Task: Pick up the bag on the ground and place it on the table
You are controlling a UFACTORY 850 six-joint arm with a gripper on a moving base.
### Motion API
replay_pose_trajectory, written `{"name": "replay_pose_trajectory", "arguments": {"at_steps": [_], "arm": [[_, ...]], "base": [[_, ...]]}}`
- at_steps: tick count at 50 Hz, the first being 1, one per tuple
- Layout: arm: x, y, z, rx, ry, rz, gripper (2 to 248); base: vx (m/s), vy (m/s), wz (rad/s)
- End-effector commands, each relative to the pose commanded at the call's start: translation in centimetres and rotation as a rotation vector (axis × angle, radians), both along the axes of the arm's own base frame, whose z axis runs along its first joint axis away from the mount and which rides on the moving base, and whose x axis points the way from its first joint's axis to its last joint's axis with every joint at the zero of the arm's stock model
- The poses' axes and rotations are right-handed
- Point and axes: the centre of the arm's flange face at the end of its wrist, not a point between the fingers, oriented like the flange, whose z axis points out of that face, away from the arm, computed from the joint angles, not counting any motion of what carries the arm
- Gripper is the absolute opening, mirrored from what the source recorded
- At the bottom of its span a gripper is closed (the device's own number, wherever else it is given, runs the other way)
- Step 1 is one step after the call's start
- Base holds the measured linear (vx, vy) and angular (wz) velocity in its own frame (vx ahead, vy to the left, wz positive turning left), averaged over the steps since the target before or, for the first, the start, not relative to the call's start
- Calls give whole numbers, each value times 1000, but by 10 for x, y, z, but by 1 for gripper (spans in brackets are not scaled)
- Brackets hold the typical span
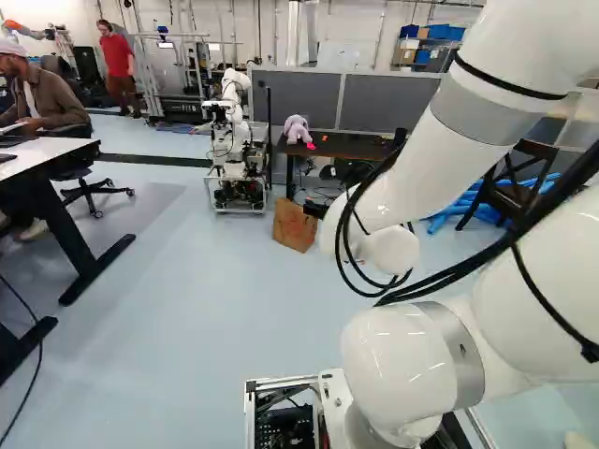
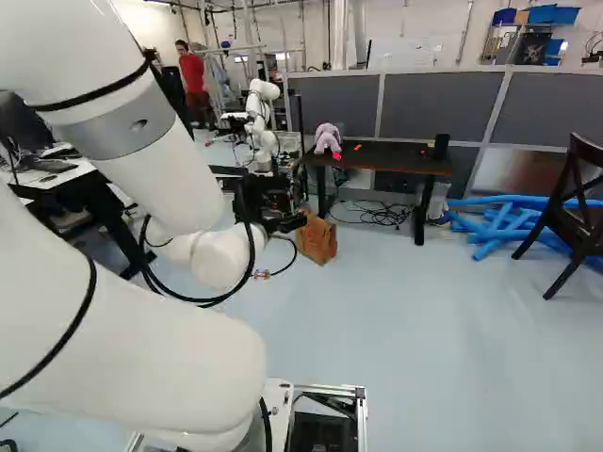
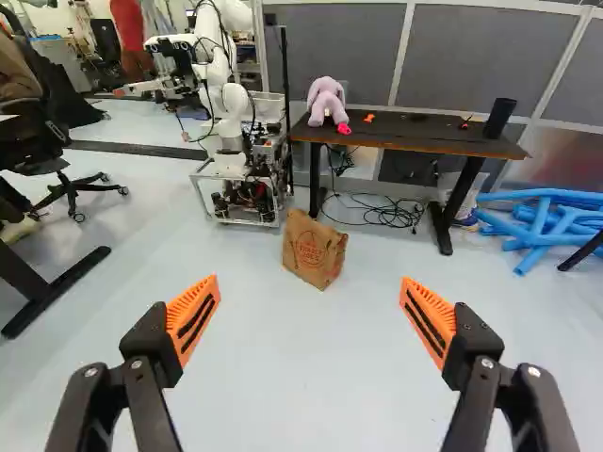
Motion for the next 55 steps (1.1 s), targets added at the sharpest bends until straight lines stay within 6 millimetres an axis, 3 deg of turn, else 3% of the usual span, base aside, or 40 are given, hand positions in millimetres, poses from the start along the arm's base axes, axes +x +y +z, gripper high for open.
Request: {"name": "replay_pose_trajectory", "arguments": {"at_steps": [24,55], "arm": [[0,0,0,0,0,0,247],[0,0,0,0,0,0,247]], "base": [[105,-6,-3],[170,-58,-5]]}}
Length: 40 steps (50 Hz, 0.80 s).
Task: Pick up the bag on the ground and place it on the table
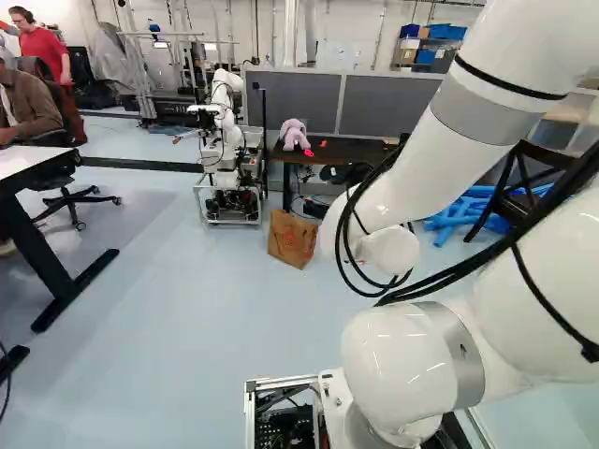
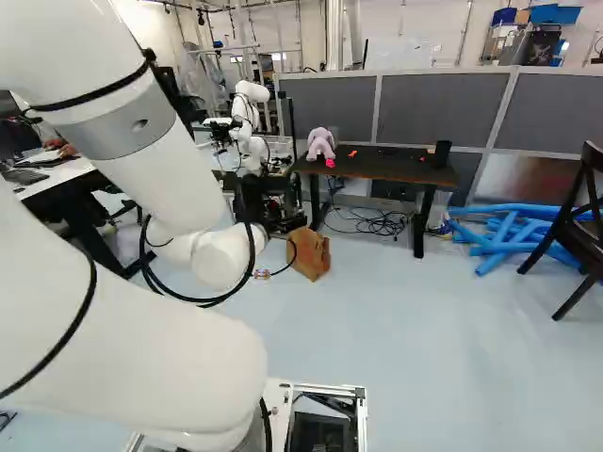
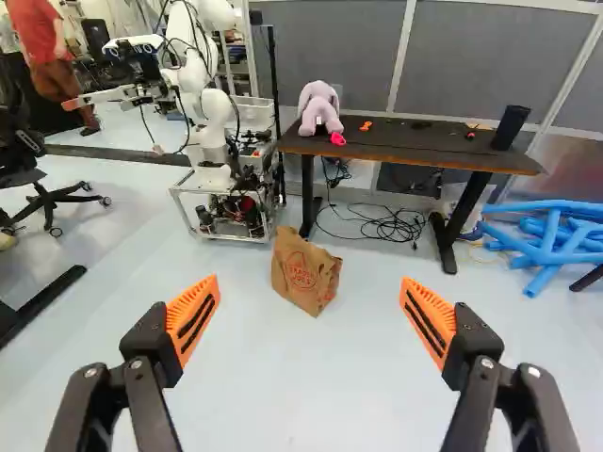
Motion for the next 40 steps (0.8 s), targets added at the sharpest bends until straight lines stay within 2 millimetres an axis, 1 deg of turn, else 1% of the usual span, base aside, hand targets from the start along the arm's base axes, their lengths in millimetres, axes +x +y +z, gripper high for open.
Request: {"name": "replay_pose_trajectory", "arguments": {"at_steps": [10,40], "arm": [[0,0,0,0,0,0,247],[0,0,0,0,0,0,247]], "base": [[222,-51,-16],[245,-2,-24]]}}
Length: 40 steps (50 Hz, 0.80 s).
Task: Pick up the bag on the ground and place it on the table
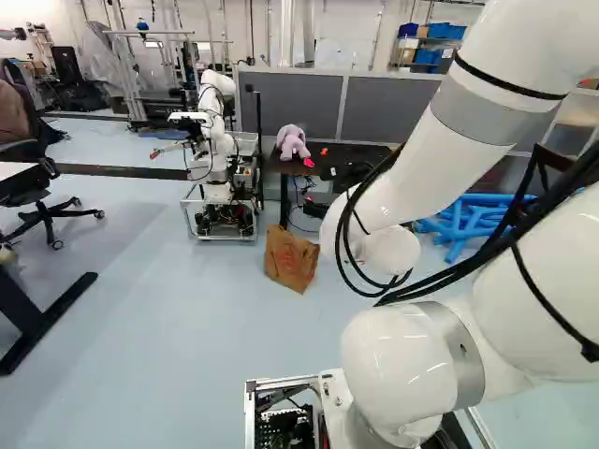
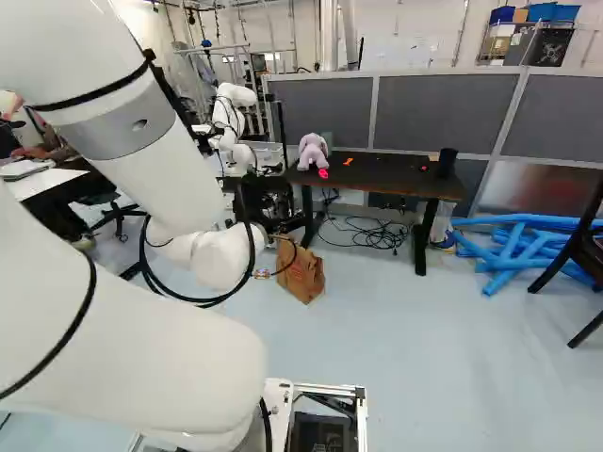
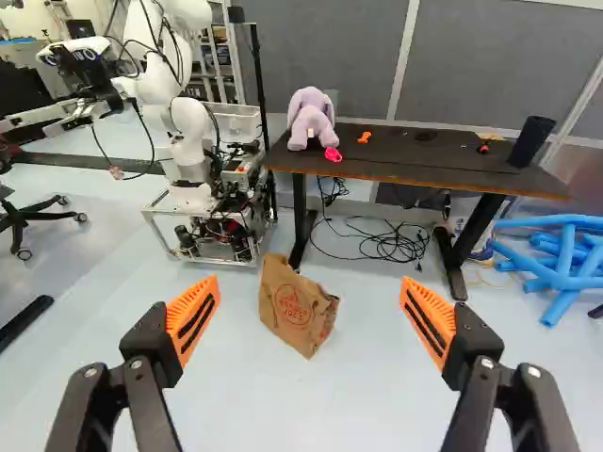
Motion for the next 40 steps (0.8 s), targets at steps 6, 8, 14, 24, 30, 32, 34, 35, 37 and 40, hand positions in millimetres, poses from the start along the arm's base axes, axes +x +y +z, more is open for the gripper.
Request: {"name": "replay_pose_trajectory", "arguments": {"at_steps": [6,8,14,24,30,32,34,35,37,40], "arm": [[0,0,0,0,0,0,247],[0,0,0,0,0,0,247],[0,0,0,0,0,0,247],[0,0,0,0,0,0,247],[0,0,0,0,0,0,247],[0,0,0,0,0,0,247],[0,0,0,0,0,0,247],[0,0,0,0,0,0,247],[0,0,0,0,0,0,247],[0,0,0,0,0,0,247]], "base": [[254,-2,-27],[268,0,-21],[258,8,-28],[251,55,-26],[240,53,-20],[224,56,-36],[246,67,-20],[262,62,-24],[219,53,-42],[231,44,-101]]}}
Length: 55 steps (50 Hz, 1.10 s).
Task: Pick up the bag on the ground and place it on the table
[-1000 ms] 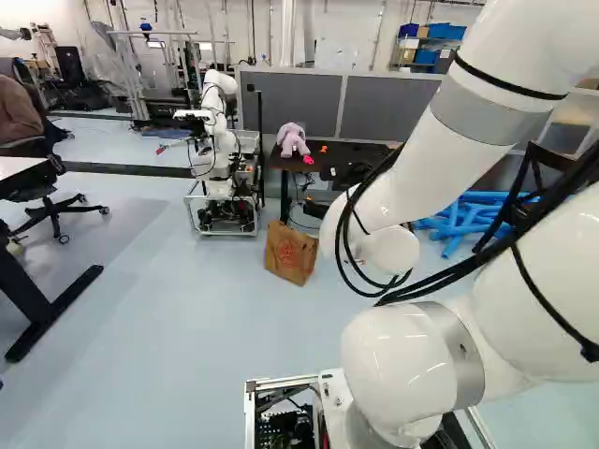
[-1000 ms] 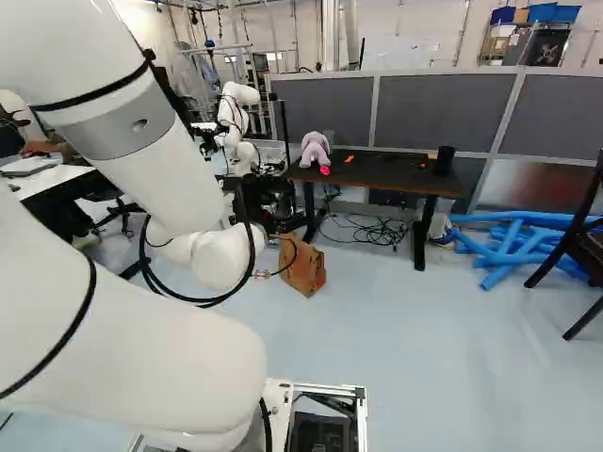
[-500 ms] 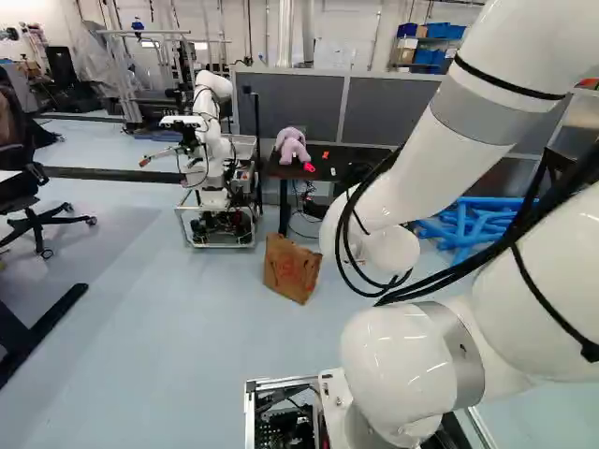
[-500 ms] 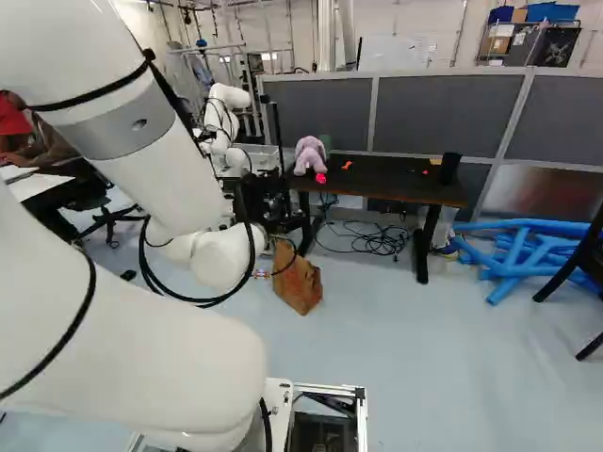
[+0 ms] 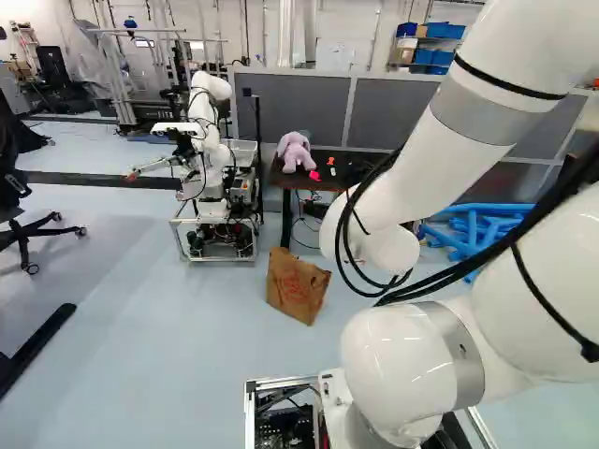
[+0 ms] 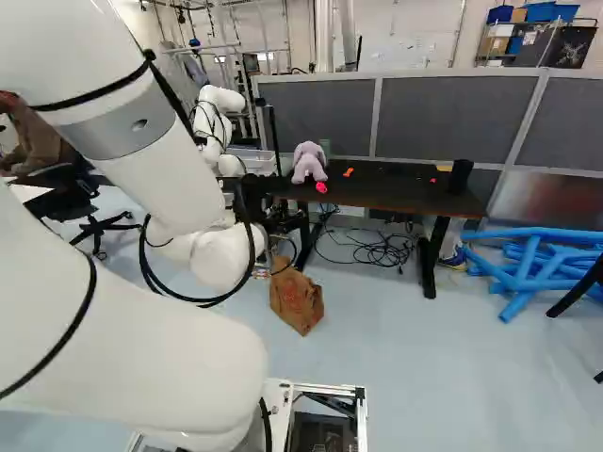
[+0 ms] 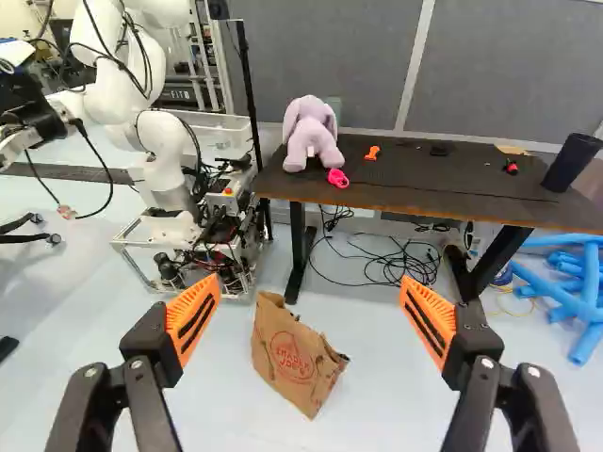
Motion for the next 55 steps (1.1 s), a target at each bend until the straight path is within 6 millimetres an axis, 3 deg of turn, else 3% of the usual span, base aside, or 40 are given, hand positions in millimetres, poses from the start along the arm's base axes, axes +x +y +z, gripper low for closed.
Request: {"name": "replay_pose_trajectory", "arguments": {"at_steps": [36,55], "arm": [[5,1,1,0,2,2,247],[20,3,2,0,12,9,247]], "base": [[215,54,-78],[24,6,2]]}}
